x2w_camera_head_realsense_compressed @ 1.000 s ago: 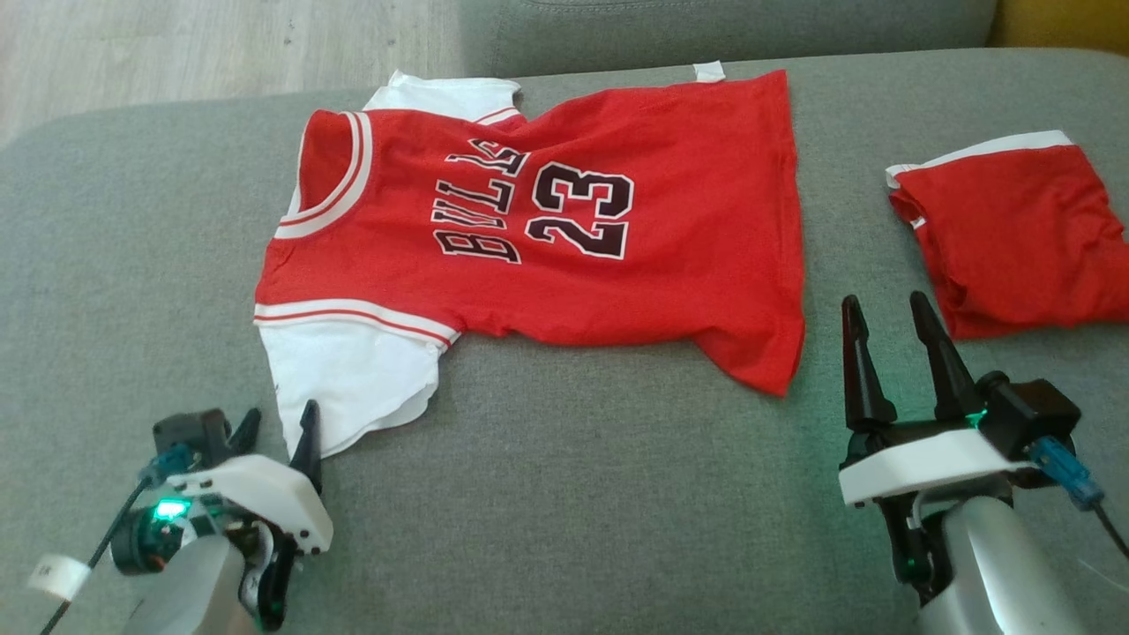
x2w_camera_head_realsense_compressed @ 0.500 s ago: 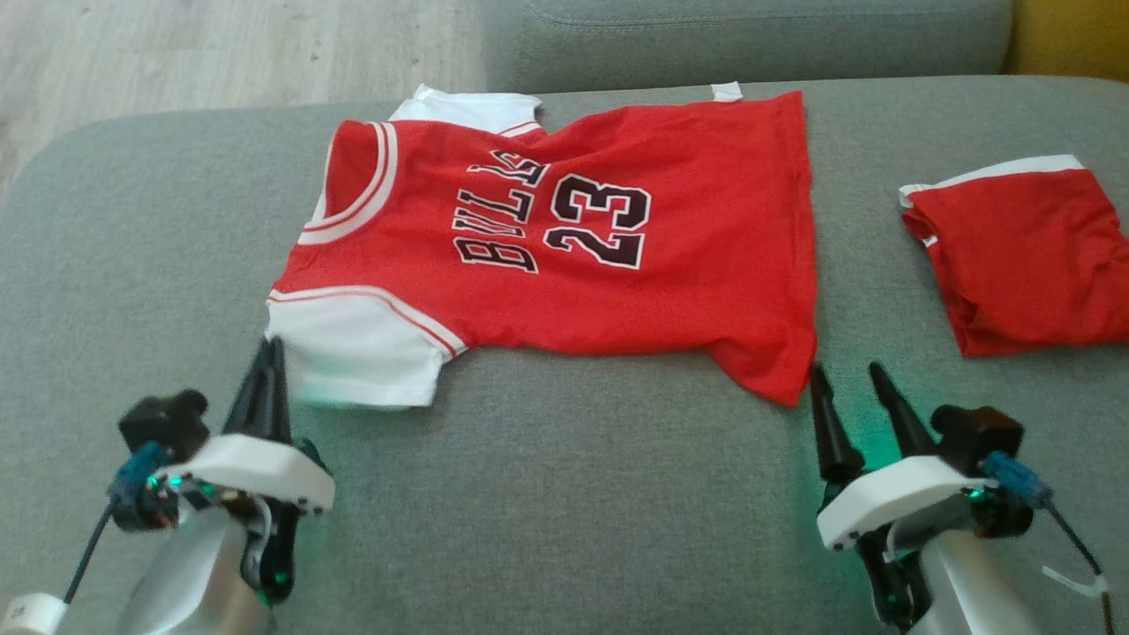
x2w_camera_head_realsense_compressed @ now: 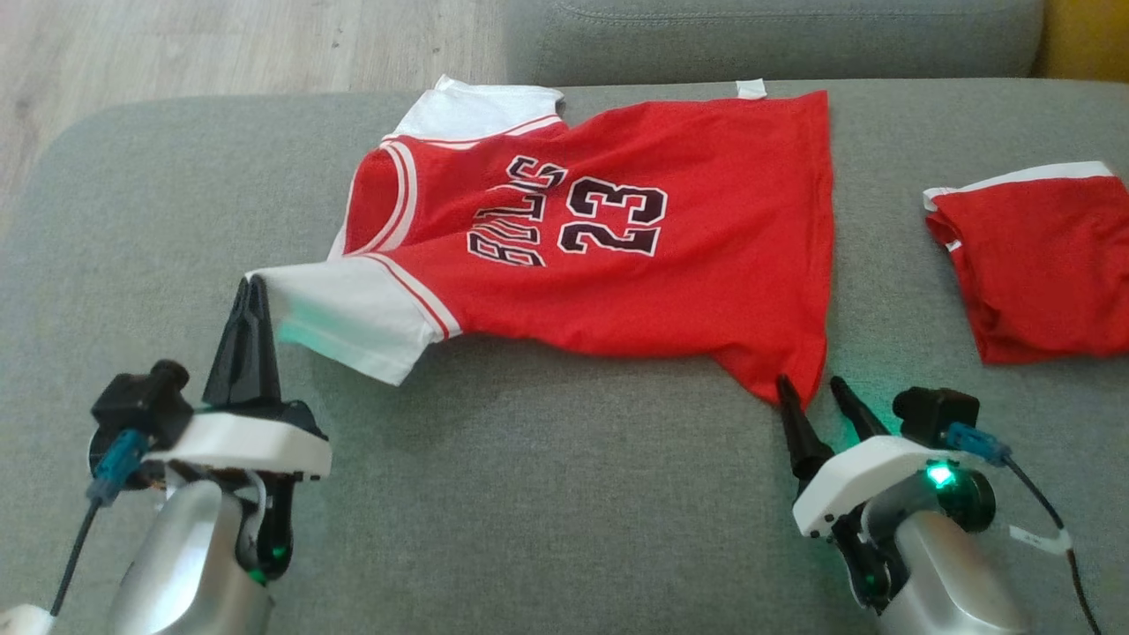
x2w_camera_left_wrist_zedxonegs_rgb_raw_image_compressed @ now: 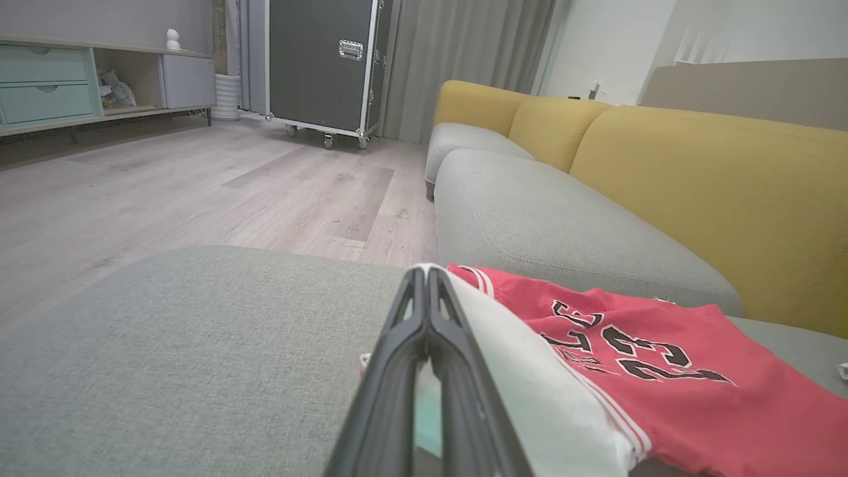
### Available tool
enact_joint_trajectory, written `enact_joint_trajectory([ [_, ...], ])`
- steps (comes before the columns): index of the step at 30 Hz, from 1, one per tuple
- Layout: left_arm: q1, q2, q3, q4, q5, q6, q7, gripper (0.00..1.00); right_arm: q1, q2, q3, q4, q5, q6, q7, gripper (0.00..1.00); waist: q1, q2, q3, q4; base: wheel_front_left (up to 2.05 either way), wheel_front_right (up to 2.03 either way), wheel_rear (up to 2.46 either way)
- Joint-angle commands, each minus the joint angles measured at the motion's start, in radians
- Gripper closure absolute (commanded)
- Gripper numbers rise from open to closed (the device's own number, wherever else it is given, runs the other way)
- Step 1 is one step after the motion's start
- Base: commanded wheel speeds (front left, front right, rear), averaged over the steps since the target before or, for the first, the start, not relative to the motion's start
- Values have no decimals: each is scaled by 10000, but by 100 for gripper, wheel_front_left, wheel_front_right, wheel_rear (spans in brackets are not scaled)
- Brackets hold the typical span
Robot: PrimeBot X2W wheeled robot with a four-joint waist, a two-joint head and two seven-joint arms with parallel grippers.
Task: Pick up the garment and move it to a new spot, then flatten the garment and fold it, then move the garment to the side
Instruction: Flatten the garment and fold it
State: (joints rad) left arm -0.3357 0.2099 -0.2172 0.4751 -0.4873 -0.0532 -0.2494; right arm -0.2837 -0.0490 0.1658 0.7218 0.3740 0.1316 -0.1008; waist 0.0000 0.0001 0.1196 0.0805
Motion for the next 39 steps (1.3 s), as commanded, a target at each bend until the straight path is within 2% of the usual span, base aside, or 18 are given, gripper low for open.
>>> enact_joint_trajectory([
  [1,-237,179,492,-395,121,-26,-122,100,-419,-12,323,-42,99,-9,38,0,0,-1,13,22,0,0,0],
  [9,-219,37,611,-484,358,-145,-123,100,-737,-12,940,798,581,-9,252,0,0,-1,58,105,0,0,0],
  [10,-223,29,637,-469,379,-156,-123,100,-769,-12,1037,863,644,-9,258,11,0,-1,65,108,0,0,0],
  [11,-225,24,658,-431,396,-163,-123,100,-799,-12,1111,920,702,-9,245,58,0,-1,67,107,0,0,0],
  [12,-227,22,675,-387,413,-173,-123,100,-823,-12,1168,978,758,-9,220,100,0,-1,58,104,0,0,0],
  [20,-49,145,972,1,418,-194,-123,100,-793,-12,1578,674,1187,-9,-389,100,0,-1,-467,-133,0,0,0],
  [27,165,346,1352,-187,259,-276,-123,100,-960,-135,1372,-339,735,-9,-655,100,0,-1,-1125,-529,0,0,0],
  [32,60,536,1667,-797,-186,-398,-45,100,-1385,-730,1368,-1803,489,-9,-443,100,0,-1,-1418,-833,0,0,0],
  [39,-769,1032,2169,-2698,-654,-431,179,100,-2496,-1902,1294,-4242,159,-9,-186,100,0,-1,-1549,-1160,0,0,0],
])
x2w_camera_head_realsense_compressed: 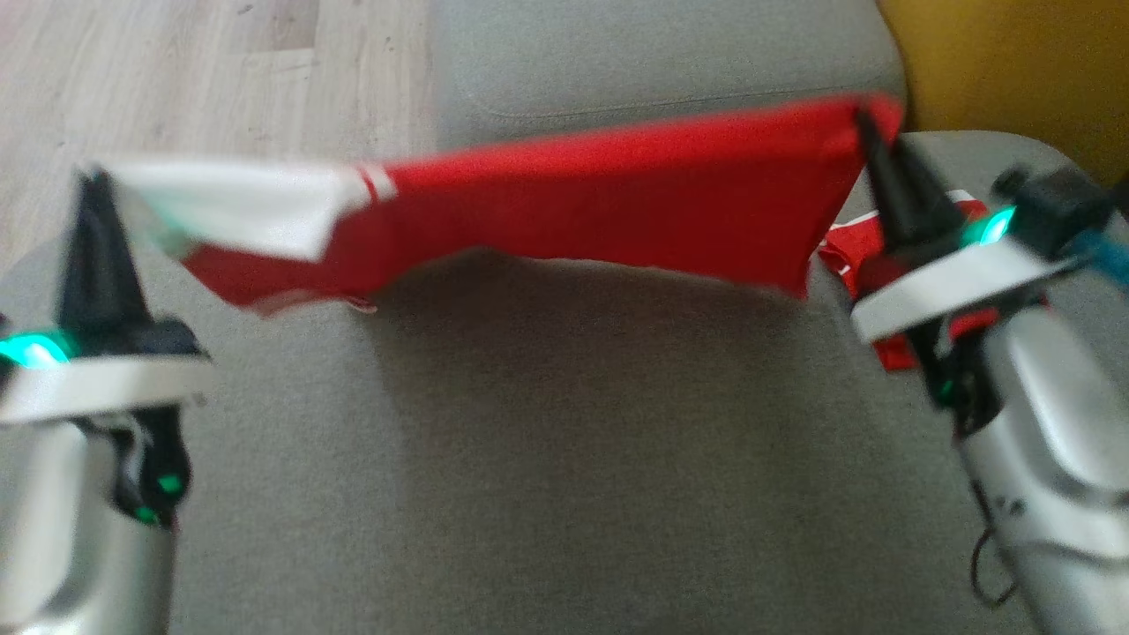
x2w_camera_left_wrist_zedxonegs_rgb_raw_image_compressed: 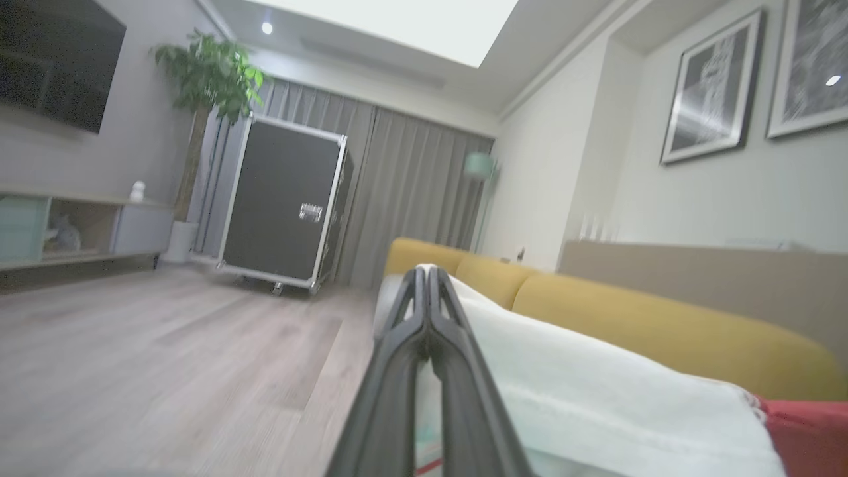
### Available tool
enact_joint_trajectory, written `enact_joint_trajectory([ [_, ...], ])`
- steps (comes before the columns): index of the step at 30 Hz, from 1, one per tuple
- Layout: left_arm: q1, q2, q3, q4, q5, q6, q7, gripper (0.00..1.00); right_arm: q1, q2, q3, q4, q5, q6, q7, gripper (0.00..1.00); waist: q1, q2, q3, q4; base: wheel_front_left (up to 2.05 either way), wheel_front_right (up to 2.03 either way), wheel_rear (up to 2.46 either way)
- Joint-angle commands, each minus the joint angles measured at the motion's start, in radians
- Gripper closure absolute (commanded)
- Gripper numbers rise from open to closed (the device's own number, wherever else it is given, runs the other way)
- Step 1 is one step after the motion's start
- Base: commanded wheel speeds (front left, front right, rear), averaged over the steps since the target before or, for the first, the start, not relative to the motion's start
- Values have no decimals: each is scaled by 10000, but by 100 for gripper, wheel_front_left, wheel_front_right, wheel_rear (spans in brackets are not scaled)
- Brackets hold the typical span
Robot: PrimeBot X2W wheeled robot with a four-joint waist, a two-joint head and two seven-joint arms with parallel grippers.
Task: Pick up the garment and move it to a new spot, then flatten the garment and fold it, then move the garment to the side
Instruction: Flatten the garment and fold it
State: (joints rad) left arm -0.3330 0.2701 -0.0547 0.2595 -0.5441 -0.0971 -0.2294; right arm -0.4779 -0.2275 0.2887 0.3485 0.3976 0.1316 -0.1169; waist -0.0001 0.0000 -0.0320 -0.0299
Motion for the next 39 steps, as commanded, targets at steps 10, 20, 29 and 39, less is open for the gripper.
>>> enact_joint_trajectory([
  [10,-1263,389,1516,-4470,-1271,716,766,100,-873,-575,-406,-3283,-582,-9,597,100,1,0,-136,-342,0,0,0],
  [20,-2374,1055,1218,-4699,-1546,1175,2657,100,-1272,-362,-1084,-3850,-843,-9,2015,100,1,0,1055,-330,0,0,0],
  [29,-6759,1769,102,-776,-850,298,2952,100,-5465,-676,-172,-315,-643,-9,1918,100,1,0,3482,-48,0,0,0],
  [39,-10346,1739,-830,3395,44,-218,874,100,-9068,-311,62,4134,-1791,-9,-678,100,1,0,4334,250,0,0,0],
])
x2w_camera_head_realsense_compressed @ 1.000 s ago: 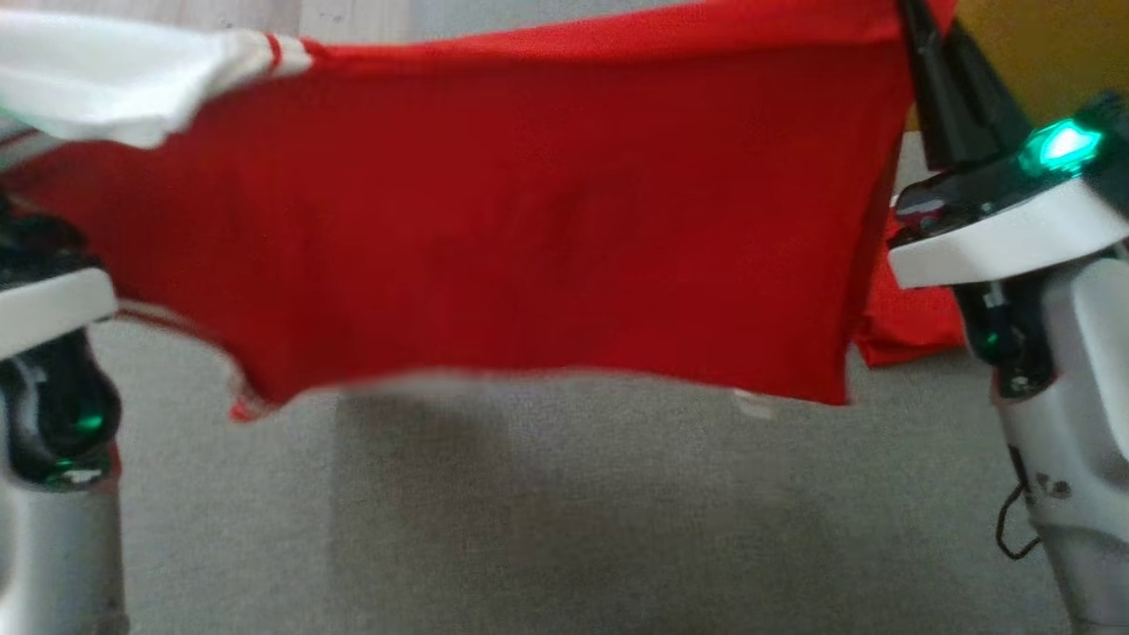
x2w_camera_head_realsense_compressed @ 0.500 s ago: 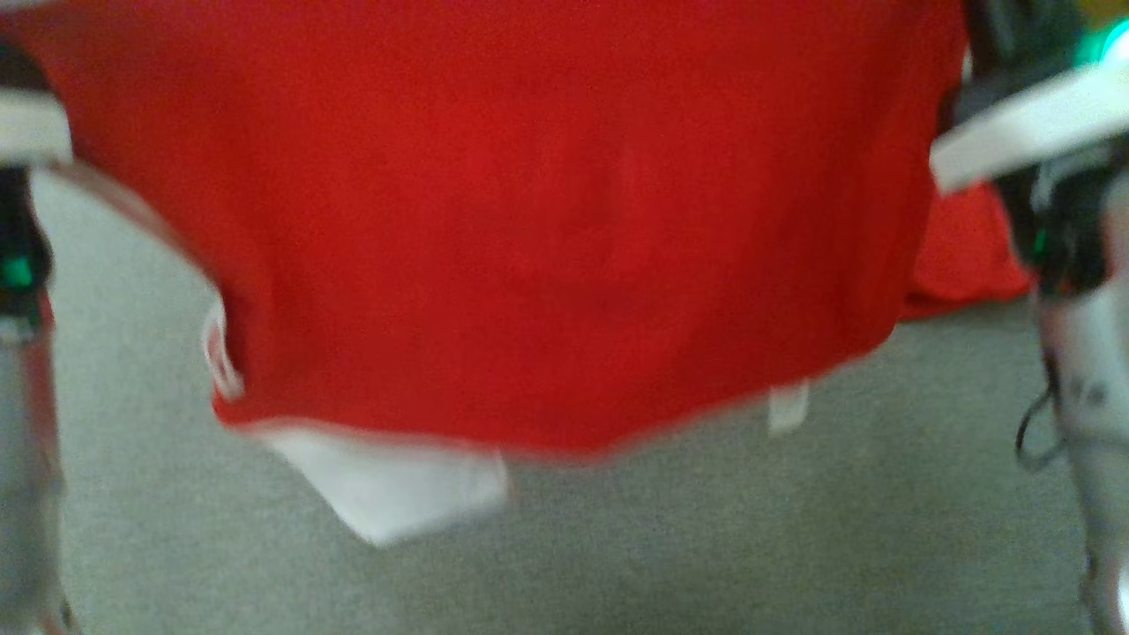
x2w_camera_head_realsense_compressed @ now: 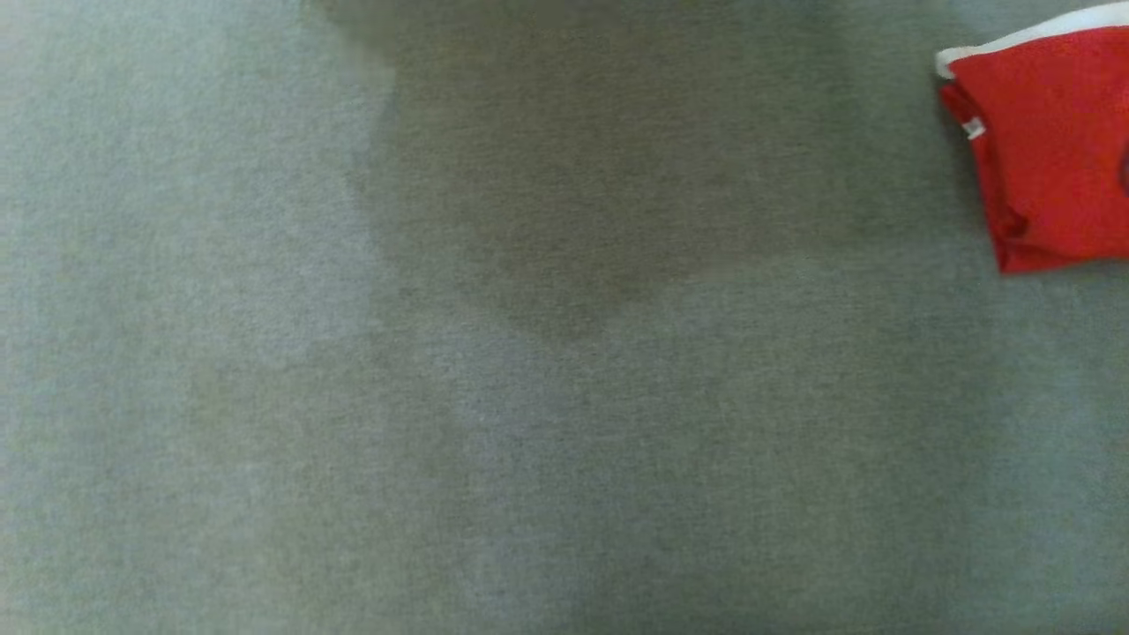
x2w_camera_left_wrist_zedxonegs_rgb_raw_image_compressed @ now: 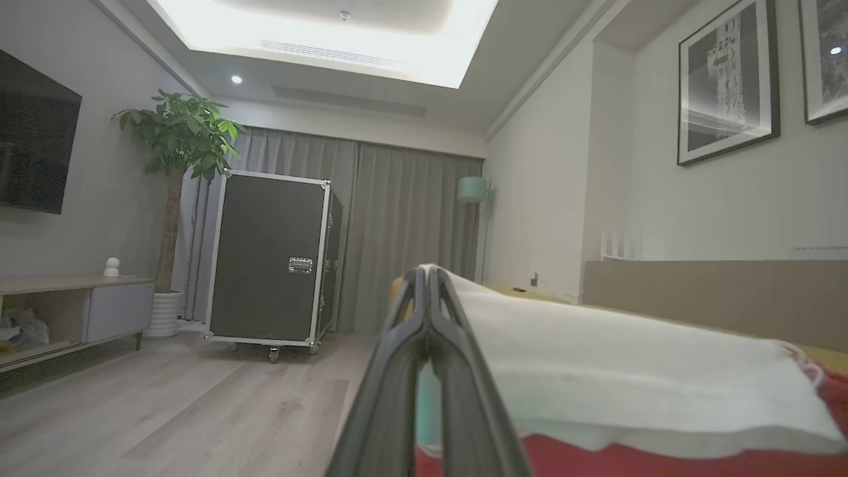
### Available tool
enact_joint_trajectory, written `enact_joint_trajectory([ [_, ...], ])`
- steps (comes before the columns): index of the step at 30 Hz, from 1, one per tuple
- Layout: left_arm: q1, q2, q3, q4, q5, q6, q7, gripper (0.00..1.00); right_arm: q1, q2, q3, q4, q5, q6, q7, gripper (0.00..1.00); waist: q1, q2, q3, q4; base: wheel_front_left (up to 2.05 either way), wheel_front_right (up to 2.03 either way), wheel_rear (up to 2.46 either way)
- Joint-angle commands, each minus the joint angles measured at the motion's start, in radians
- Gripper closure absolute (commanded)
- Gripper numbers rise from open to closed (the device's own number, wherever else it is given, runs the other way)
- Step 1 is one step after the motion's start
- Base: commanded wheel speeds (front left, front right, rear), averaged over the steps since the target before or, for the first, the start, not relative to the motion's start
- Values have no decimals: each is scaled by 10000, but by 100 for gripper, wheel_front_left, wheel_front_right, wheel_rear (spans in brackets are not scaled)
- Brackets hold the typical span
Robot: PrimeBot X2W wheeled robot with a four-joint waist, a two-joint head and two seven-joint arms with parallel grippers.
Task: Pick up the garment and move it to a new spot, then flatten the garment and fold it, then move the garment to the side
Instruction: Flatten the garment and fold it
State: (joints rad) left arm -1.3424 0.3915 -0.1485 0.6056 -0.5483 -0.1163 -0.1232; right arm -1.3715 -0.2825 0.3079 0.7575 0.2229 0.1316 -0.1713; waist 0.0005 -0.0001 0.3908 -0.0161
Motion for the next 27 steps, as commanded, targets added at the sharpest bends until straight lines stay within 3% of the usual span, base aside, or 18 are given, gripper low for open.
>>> enact_joint_trajectory([
  [1,-258,484,-38,191,69,-64,-361,100,-137,347,-105,400,-92,-9,-234,100,-5,1,131,123,0,0,0],
  [8,1046,414,-1437,896,-448,-139,-1106,100,748,596,926,2149,196,-9,-530,100,-5,1,94,277,0,0,0],
  [13,2970,685,-2556,888,-974,-141,-1279,100,1953,655,2021,2898,1035,-9,211,100,-5,1,-334,406,0,0,0],
  [20,5452,1498,-3634,133,-2177,-142,-1126,100,3480,-87,3776,2307,2345,-9,1113,100,-5,1,-1199,398,0,0,0],
  [27,7806,2869,-4929,-2203,-3690,-143,-344,100,4761,-1318,5270,951,3776,-9,1654,100,-5,1,-2076,386,0,0,0],
])
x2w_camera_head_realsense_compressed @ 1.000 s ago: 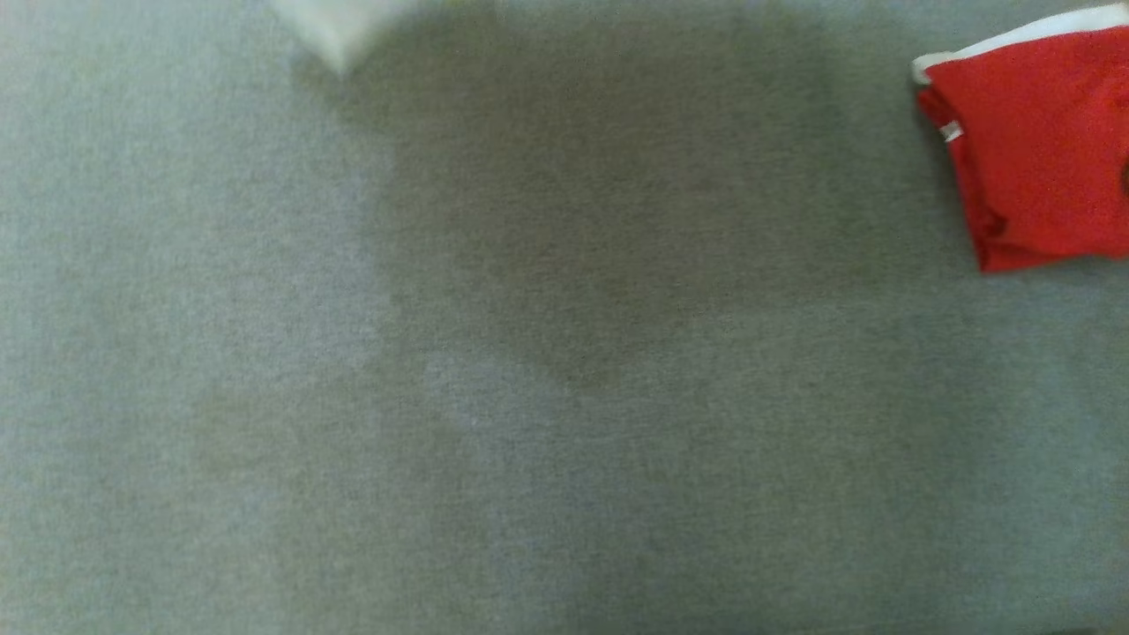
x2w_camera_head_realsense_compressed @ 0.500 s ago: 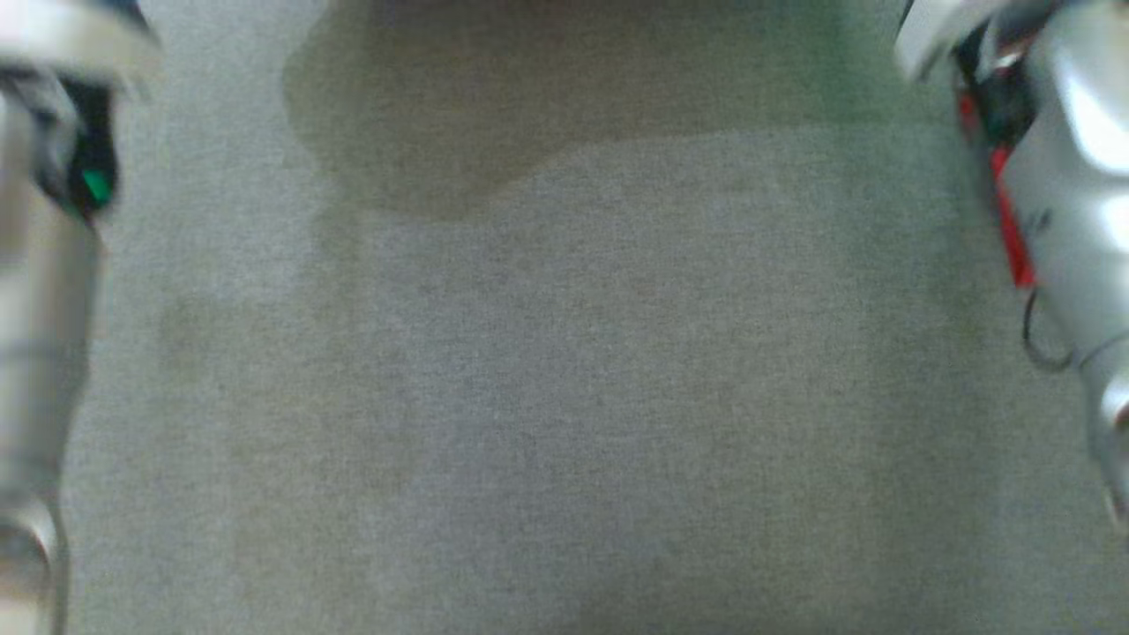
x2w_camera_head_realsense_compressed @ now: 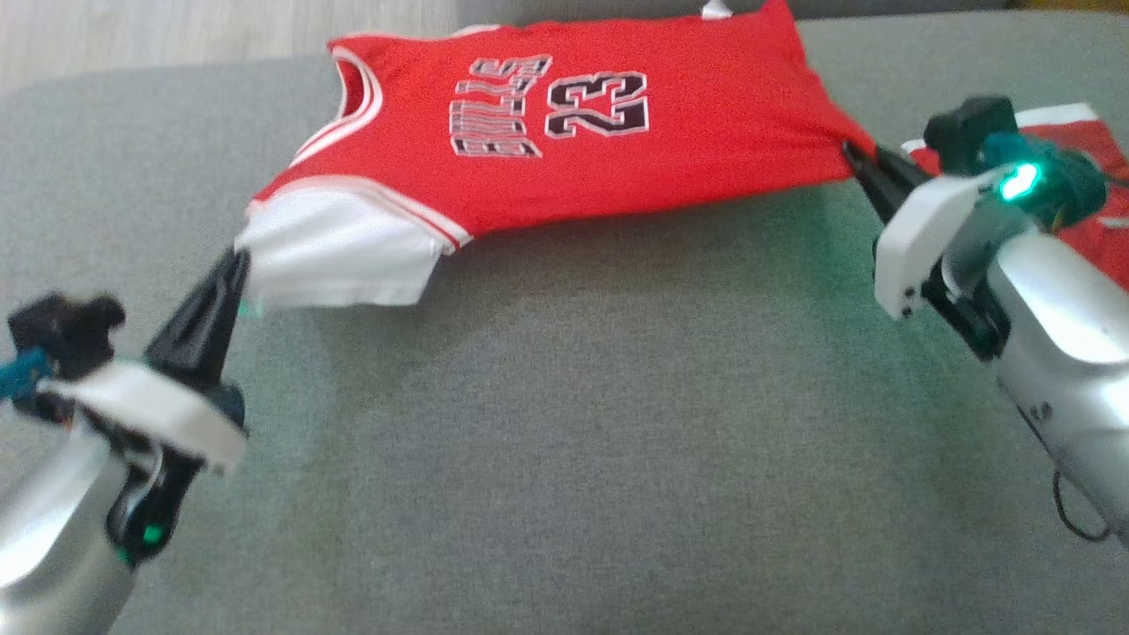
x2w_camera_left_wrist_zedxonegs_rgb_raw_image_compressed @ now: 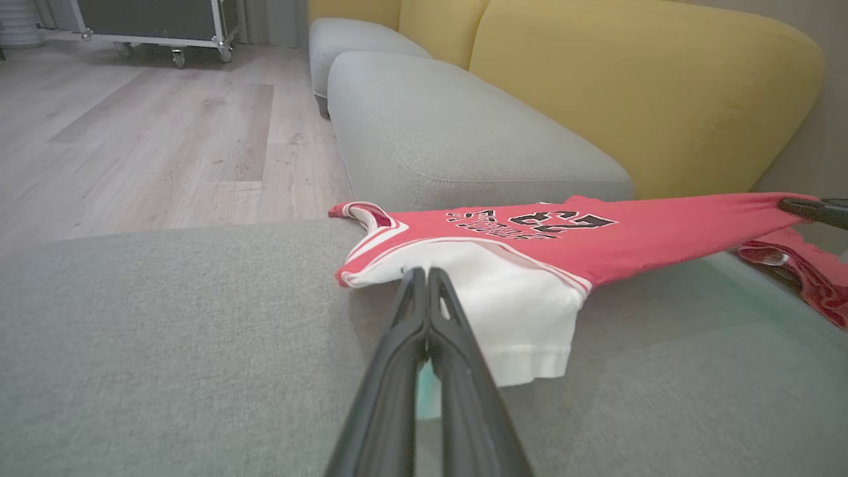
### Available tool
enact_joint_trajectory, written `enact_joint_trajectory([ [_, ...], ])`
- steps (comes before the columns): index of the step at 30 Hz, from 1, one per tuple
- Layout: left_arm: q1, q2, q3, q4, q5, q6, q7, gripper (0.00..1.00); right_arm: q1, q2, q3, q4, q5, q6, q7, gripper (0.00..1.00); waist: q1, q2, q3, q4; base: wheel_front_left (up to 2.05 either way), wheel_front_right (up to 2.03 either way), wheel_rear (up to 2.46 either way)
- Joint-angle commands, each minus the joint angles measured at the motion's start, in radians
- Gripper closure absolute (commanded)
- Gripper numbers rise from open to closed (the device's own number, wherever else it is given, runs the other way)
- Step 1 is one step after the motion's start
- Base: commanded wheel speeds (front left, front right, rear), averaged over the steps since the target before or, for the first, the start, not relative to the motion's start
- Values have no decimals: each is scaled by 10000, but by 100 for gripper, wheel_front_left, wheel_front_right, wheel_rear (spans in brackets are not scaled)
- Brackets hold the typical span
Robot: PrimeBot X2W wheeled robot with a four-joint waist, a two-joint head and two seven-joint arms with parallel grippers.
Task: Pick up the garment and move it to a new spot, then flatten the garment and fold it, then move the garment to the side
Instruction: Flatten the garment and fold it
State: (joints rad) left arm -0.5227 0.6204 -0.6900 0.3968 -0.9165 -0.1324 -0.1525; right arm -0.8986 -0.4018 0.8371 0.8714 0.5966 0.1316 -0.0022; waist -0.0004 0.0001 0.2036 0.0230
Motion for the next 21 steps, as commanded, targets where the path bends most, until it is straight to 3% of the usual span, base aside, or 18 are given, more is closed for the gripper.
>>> enact_joint_trajectory([
  [1,-147,780,430,-368,-137,18,-18,100,158,-265,87,-354,233,-9,3,100,4,-1,-301,-5,0,0,0],
  [6,857,1426,247,-1317,-362,85,138,100,851,-793,562,-976,976,-9,249,100,4,-1,-828,-31,0,0,0],
  [21,2785,2317,-63,-3582,-747,1211,842,100,2600,-1960,1570,-2998,2819,-9,1517,100,4,-1,-1867,-268,0,0,0],
])
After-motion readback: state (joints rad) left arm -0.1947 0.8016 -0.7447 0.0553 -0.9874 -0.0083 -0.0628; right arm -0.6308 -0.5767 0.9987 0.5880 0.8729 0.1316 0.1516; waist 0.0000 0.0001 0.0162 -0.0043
